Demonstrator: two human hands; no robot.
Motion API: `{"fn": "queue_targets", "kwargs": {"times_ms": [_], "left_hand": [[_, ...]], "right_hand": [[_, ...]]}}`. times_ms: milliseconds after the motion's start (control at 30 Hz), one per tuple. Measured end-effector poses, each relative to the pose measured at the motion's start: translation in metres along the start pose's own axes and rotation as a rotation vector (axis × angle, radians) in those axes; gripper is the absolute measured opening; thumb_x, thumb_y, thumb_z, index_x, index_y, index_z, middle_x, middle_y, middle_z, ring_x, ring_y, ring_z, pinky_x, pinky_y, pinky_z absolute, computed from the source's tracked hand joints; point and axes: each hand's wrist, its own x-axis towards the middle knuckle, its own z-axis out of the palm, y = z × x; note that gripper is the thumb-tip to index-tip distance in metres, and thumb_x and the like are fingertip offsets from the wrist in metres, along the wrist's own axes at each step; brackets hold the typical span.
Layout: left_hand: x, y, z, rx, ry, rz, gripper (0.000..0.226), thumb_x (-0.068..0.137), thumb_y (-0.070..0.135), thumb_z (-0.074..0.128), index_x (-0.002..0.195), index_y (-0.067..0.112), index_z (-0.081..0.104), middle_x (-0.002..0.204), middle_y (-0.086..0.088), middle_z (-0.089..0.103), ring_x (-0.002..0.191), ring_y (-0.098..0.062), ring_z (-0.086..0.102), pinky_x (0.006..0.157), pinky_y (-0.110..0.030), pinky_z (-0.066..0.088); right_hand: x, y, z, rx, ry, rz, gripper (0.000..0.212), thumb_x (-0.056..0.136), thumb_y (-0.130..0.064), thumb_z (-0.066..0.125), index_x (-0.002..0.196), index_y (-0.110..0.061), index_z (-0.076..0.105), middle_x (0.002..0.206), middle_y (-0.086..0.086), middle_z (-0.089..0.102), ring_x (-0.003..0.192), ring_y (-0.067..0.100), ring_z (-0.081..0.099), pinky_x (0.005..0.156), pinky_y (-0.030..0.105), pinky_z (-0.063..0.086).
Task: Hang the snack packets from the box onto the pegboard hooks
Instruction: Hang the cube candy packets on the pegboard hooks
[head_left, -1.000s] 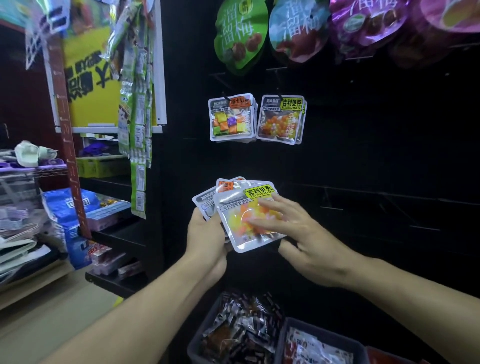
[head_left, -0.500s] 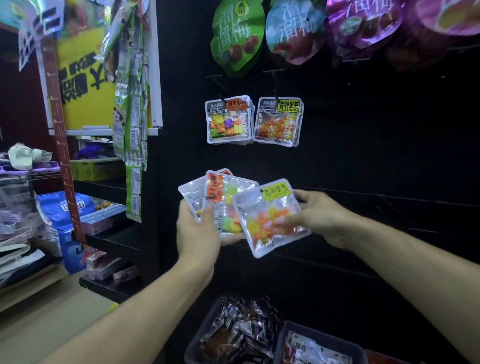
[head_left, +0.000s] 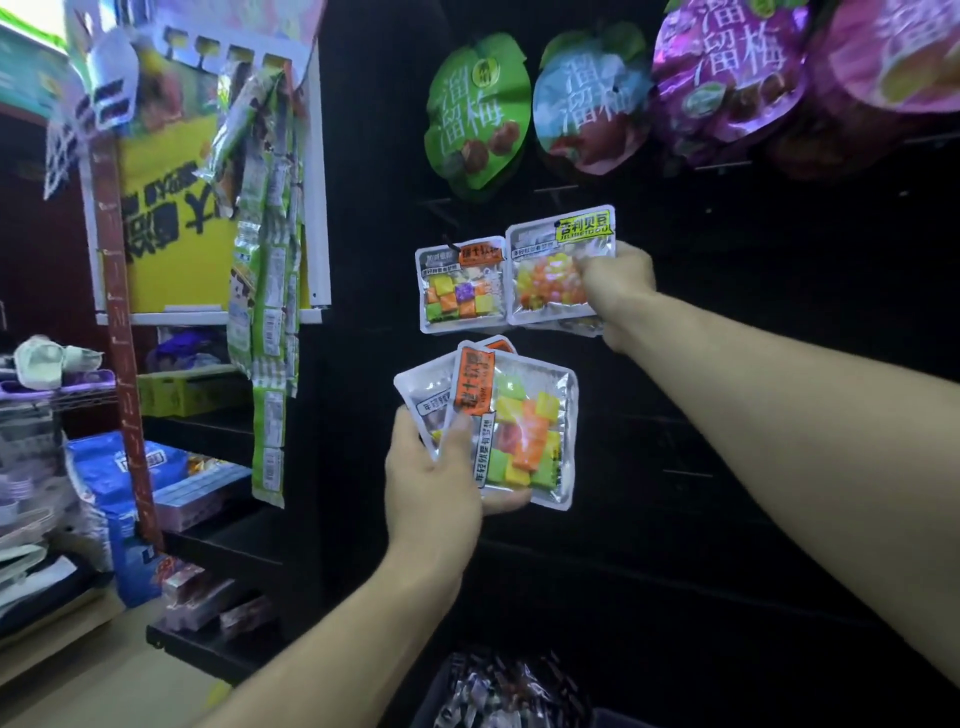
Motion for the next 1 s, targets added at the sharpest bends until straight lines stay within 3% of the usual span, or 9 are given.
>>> {"fn": "queue_targets", "kwargs": {"times_ms": [100, 167, 300, 433, 567, 733, 833, 900, 1000], "left_hand": [[-0.002, -0.002, -0.002, 0.001, -0.009, 0.023, 0.015, 0.110, 0.018, 0.055, 0.121, 0.026, 0.062, 0.107, 0.006, 0.078, 0.088, -0.015, 0.081, 0.058, -0.040, 0.066], [-0.001, -0.005, -0.005, -0.011, 0.000, 0.011, 0.015, 0.110, 0.017, 0.055, 0.119, 0.026, 0.063, 0.107, 0.006, 0.078, 0.087, -0.016, 0.081, 0.057, -0.039, 0.066], [0.002, -0.013, -0.013, -0.020, 0.022, -0.029, 0.016, 0.110, 0.017, 0.055, 0.120, 0.026, 0.063, 0.112, 0.002, 0.077, 0.091, -0.021, 0.081, 0.058, -0.039, 0.066], [0.004, -0.021, -0.016, -0.024, 0.024, -0.040, 0.014, 0.110, 0.019, 0.056, 0.119, 0.027, 0.063, 0.114, 0.001, 0.077, 0.092, -0.021, 0.081, 0.059, -0.039, 0.066], [0.006, -0.026, -0.014, -0.039, 0.016, -0.049, 0.015, 0.110, 0.019, 0.056, 0.119, 0.028, 0.064, 0.115, 0.002, 0.077, 0.094, -0.021, 0.081, 0.059, -0.040, 0.066], [0.006, -0.031, -0.014, -0.040, -0.004, -0.045, 0.017, 0.110, 0.019, 0.055, 0.121, 0.029, 0.063, 0.116, 0.004, 0.077, 0.095, -0.021, 0.081, 0.058, -0.039, 0.066], [0.007, -0.033, -0.018, -0.037, -0.003, -0.051, 0.018, 0.110, 0.019, 0.056, 0.122, 0.029, 0.064, 0.115, 0.005, 0.077, 0.095, -0.021, 0.081, 0.058, -0.040, 0.066], [0.007, -0.035, -0.021, -0.039, 0.015, -0.067, 0.017, 0.110, 0.018, 0.056, 0.121, 0.028, 0.064, 0.115, 0.003, 0.077, 0.094, -0.021, 0.081, 0.058, -0.039, 0.066], [0.006, -0.035, -0.022, -0.067, 0.060, -0.120, 0.015, 0.110, 0.017, 0.055, 0.120, 0.025, 0.064, 0.116, -0.001, 0.077, 0.091, -0.023, 0.081, 0.058, -0.038, 0.066]], "right_hand": [[0.003, 0.003, 0.007, 0.038, 0.007, 0.019, 0.007, 0.100, -0.021, 0.066, 0.097, -0.024, 0.072, 0.103, 0.001, 0.076, 0.099, 0.027, 0.074, 0.093, 0.052, 0.061], [0.003, 0.006, 0.008, 0.040, 0.042, 0.013, 0.006, 0.099, -0.023, 0.068, 0.095, -0.023, 0.071, 0.102, 0.001, 0.075, 0.103, 0.028, 0.073, 0.094, 0.051, 0.061], [0.006, 0.016, 0.009, 0.017, 0.088, -0.001, 0.014, 0.097, -0.024, 0.063, 0.110, -0.021, 0.065, 0.102, 0.000, 0.071, 0.094, 0.024, 0.071, 0.091, 0.050, 0.061], [0.010, 0.019, 0.009, 0.010, 0.118, -0.006, 0.009, 0.092, -0.024, 0.061, 0.101, -0.027, 0.062, 0.103, -0.002, 0.071, 0.094, 0.026, 0.073, 0.085, 0.051, 0.063], [0.021, 0.024, 0.008, -0.064, 0.159, -0.004, 0.012, 0.094, -0.023, 0.062, 0.105, -0.024, 0.062, 0.106, 0.001, 0.071, 0.093, 0.028, 0.073, 0.084, 0.050, 0.063], [0.035, 0.027, 0.000, -0.219, 0.204, 0.060, 0.036, 0.093, -0.023, 0.072, 0.125, -0.007, 0.068, 0.122, 0.008, 0.070, 0.103, 0.026, 0.070, 0.081, 0.032, 0.057], [0.041, 0.030, -0.005, -0.277, 0.194, 0.083, 0.041, 0.093, -0.029, 0.076, 0.125, -0.005, 0.067, 0.112, 0.004, 0.067, 0.094, 0.023, 0.064, 0.074, 0.028, 0.049], [0.041, 0.033, -0.008, -0.331, 0.185, 0.072, 0.033, 0.093, -0.024, 0.076, 0.120, -0.006, 0.068, 0.113, 0.004, 0.069, 0.094, 0.023, 0.065, 0.072, 0.031, 0.053], [0.030, 0.042, -0.014, -0.434, 0.174, -0.012, 0.027, 0.092, -0.010, 0.070, 0.118, -0.013, 0.062, 0.119, 0.005, 0.068, 0.096, 0.022, 0.066, 0.082, 0.039, 0.062]]}}
